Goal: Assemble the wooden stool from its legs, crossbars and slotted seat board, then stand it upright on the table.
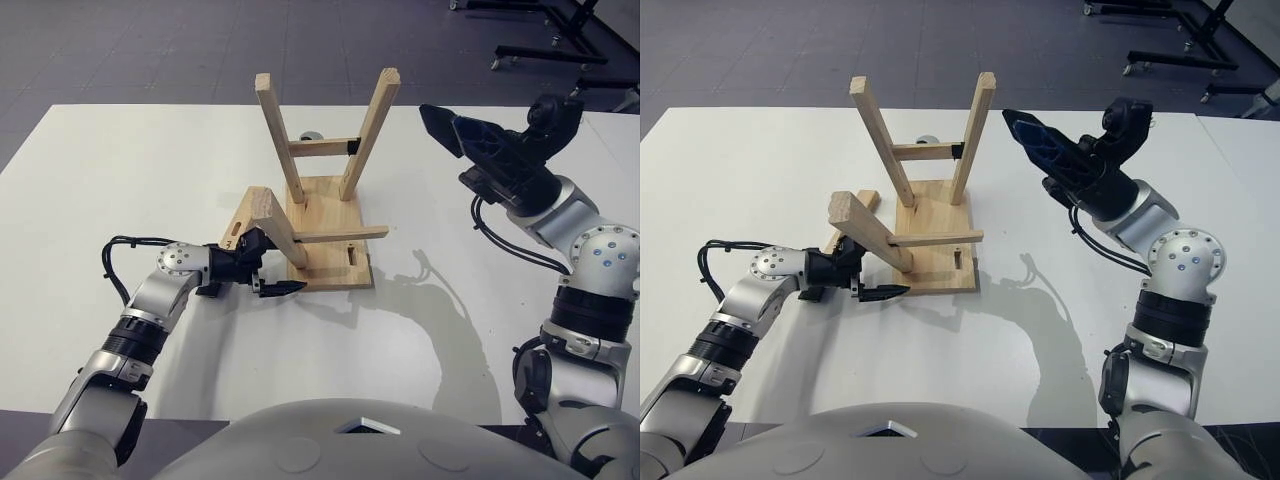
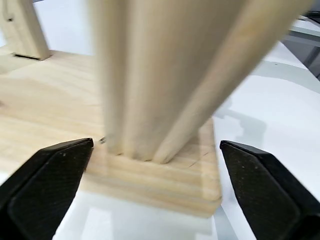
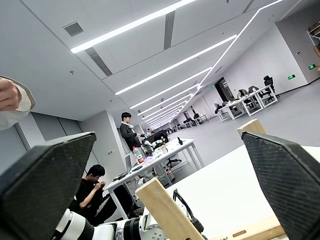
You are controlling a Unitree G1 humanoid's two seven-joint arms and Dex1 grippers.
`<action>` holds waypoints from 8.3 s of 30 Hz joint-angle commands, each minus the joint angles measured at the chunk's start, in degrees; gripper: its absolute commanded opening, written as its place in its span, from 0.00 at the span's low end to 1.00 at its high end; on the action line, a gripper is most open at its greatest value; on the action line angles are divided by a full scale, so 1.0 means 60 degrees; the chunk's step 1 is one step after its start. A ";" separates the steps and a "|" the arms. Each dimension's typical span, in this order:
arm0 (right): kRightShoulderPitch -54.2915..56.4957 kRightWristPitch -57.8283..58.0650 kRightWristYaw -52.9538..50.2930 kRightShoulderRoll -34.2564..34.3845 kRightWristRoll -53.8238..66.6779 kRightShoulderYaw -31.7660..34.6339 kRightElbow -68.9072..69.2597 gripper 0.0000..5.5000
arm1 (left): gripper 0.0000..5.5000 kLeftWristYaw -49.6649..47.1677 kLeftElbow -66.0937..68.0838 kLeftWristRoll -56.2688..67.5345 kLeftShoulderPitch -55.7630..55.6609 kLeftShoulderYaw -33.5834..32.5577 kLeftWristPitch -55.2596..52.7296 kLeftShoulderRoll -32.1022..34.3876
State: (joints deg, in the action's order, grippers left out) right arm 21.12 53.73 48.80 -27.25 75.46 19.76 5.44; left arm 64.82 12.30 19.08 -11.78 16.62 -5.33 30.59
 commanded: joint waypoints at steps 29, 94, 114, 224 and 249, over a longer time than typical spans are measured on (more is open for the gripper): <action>-0.0310 -0.0360 -0.1327 0.0020 0.0271 0.0576 0.0390 0.98 | 0.98 -0.6242 -0.6391 0.3128 -0.0598 -0.4319 -0.9132 0.1740; -0.0910 -0.0920 -0.2161 0.0570 0.0588 0.0148 0.1129 0.98 | 0.37 -0.8589 -0.5256 -0.0248 -0.2683 -0.4963 -1.1771 -0.0779; 0.5435 -0.0149 -0.2444 0.0080 0.2744 0.0356 -0.2250 0.98 | 0.37 -0.3857 -0.3006 0.5199 -0.7711 -0.6666 -0.8829 0.0188; 0.2525 -0.1298 0.1161 -0.1786 -0.3131 0.1073 -0.2467 0.38 | 0.98 -0.4620 -0.6230 0.2221 0.4371 -0.6336 -0.4111 0.0848; 0.3397 -0.1221 0.0799 -0.1162 -0.2683 0.1044 -0.2627 0.38 | 0.98 -0.6084 -0.6497 -0.2862 0.4375 0.0119 -0.2421 -0.0720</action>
State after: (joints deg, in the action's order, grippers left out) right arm 38.43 46.69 53.82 -34.26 58.64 26.38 -10.11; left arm 28.79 -27.84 4.18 15.00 15.77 -20.70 25.71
